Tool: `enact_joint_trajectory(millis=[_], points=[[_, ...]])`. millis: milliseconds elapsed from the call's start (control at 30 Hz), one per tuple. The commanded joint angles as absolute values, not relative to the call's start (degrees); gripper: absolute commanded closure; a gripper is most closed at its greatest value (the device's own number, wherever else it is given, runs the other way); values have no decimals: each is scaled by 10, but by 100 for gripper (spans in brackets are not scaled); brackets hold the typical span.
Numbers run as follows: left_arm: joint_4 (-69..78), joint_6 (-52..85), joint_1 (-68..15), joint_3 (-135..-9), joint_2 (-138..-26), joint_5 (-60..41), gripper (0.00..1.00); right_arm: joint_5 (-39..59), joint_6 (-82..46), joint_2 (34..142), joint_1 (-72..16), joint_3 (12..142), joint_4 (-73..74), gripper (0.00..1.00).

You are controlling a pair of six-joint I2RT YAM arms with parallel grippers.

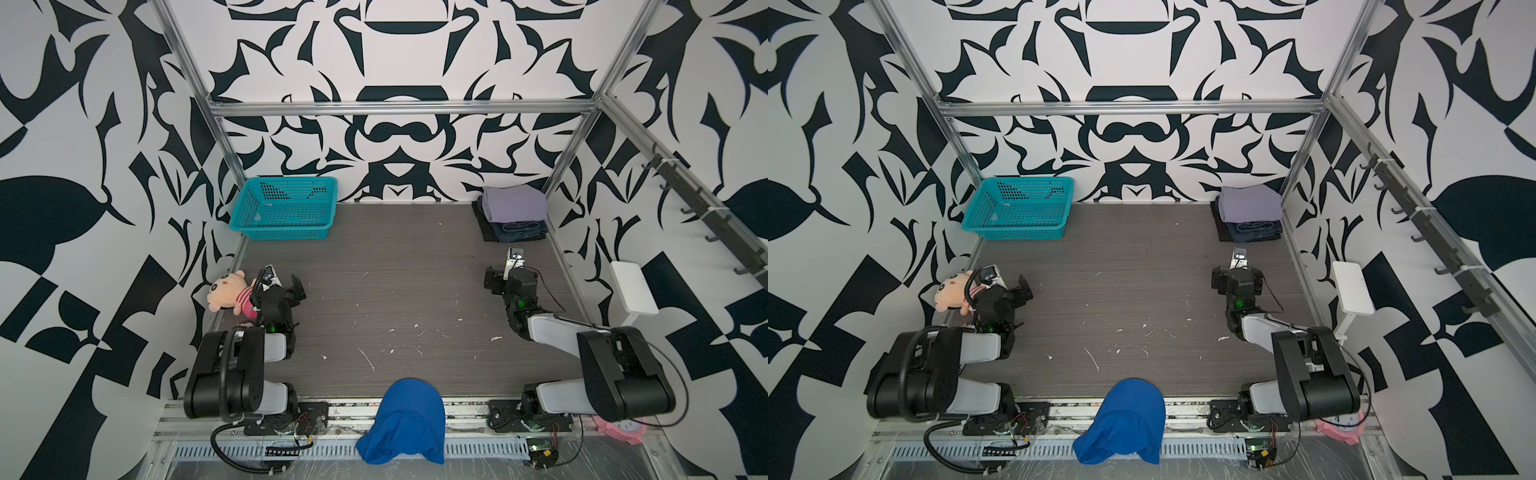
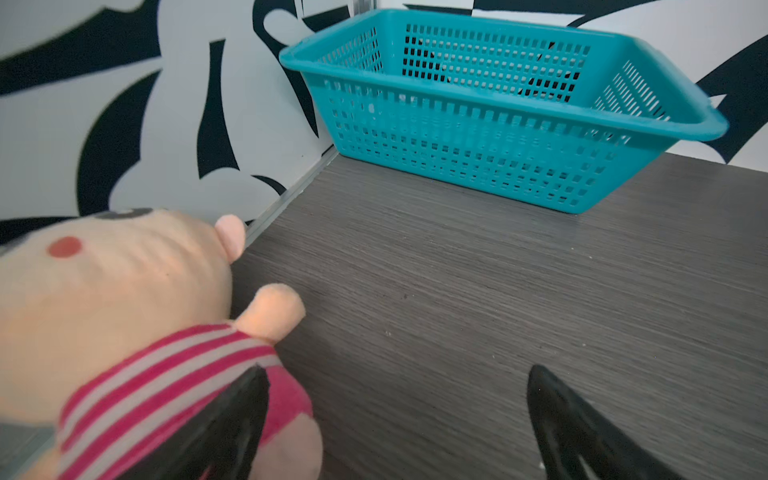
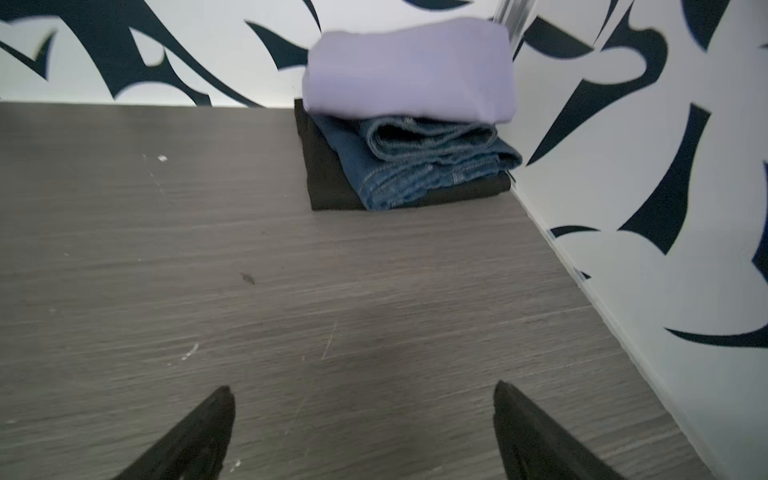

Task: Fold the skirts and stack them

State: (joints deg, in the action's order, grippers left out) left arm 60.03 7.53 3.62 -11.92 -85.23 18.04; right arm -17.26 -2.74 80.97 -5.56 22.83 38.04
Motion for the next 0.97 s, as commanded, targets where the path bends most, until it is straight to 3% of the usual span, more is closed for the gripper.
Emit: enact_joint_trajectory(millis=[0,133,333,600,933], points=[[747,80,40,-106,-905,117,1,-138,-20,833,-49,204,489,1],[714,59,40,-116,-893,61,1,-96,-16,905,-43,144,667,0],[481,60,44,-229,-883,51,1,-137,-50,891,-29,180,571,1],[506,52,44,-220,-888,36,1,-136,-37,894,-35,180,576,0],[500,54,45,-222,-887,36,1,-57,-4,896,-40,196,547,0]])
